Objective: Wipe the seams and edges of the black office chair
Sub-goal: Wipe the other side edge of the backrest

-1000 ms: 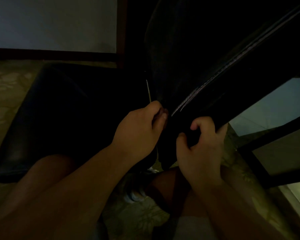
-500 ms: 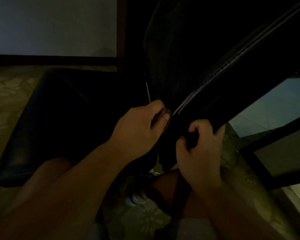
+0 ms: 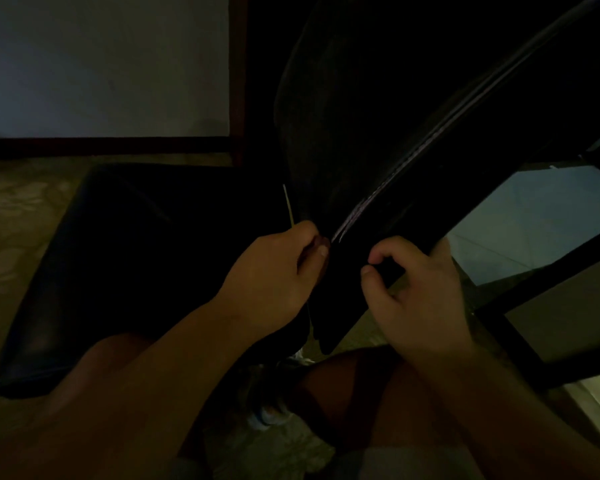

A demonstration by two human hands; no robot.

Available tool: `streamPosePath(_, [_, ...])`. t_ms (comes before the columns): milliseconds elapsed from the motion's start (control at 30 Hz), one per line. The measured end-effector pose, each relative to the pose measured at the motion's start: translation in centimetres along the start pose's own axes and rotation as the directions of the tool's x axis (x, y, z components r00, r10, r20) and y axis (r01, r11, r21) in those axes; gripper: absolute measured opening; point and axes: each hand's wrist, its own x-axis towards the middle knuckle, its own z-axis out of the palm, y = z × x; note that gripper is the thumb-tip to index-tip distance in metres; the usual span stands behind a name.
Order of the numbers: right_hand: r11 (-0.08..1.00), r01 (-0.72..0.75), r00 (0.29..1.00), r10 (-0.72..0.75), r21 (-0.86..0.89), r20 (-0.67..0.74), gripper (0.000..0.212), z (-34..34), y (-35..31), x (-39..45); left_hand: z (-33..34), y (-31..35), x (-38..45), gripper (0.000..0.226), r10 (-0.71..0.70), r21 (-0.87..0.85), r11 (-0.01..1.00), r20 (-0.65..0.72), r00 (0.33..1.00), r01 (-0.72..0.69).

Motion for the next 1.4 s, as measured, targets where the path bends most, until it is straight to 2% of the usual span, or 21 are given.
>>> streamPosePath(67, [1.0, 0.016, 1.0, -0.016, -0.016, -0.011, 0.006, -0.1, 0.0, 0.1, 0.1, 0.1, -0.4, 0.025, 0.009, 0.029, 1.0, 0.022, 1.0, -0.009])
streamPosePath(200, [1.0, -0.014, 0.999, 0.014, -0.018, -0.035, 0.006, -0.2, -0.4, -0.1, 0.4, 0.3, 0.6, 0.024, -0.057, 0.069, 0.995, -0.131, 0.99, 0.067])
streamPosePath(367, [1.0, -0.008, 0.999, 0.007, -0.024, -0.046, 0.007, -0.1, -0.4, -0.2, 0.5, 0.8, -0.4, 0.025, -0.041, -0.035, 0.999, -0.015, 0.999, 0.041])
streamPosePath(500, [0.999, -0.025, 0.998, 0.024, -0.021, -0.059, 0.008, 0.3, -0.2, 0.0, 0.5, 0.6, 0.6, 0.027, -0.092, 0.002, 0.996, -0.107, 0.99, 0.092])
streamPosePath(667, [1.0, -0.015, 0.998, 0.015, -0.006, -0.058, 0.007, 0.5, -0.3, -0.2, 0.3, 1.0, -0.2, 0.024, -0.054, -0.014, 0.998, -0.038, 0.998, 0.053])
streamPosePath(833, [0.999, -0.027, 0.999, 0.026, -0.032, -0.044, 0.011, 0.5, -0.3, -0.4, 0.3, 1.6, 1.0, 0.029, -0.085, 0.016, 0.996, -0.167, 0.982, 0.089])
streamPosePath(967, [0.999, -0.029, 0.999, 0.028, -0.043, -0.026, 0.011, 0.4, -0.3, -0.4, -0.1, 1.9, -0.3, 0.025, -0.041, 0.001, 0.999, -0.029, 0.999, 0.041])
streamPosePath(1100, [0.999, -0.032, 0.999, 0.031, -0.044, -0.029, 0.012, 0.5, -0.4, -0.5, -0.3, 2.0, 0.9, 0.034, -0.08, 0.076, 0.993, -0.159, 0.984, 0.093])
streamPosePath(1267, [0.999, -0.021, 1.0, 0.02, -0.046, -0.023, 0.011, 0.4, -0.5, -0.6, 0.0, 2.2, 0.1, 0.028, -0.078, -0.012, 0.997, -0.077, 0.994, 0.077])
streamPosePath(1400, [0.999, -0.027, 0.999, 0.026, -0.044, -0.037, 0.013, 0.6, -0.5, -0.7, -0.2, 2.6, 0.9, 0.039, -0.14, -0.045, 0.99, -0.173, 0.975, 0.134])
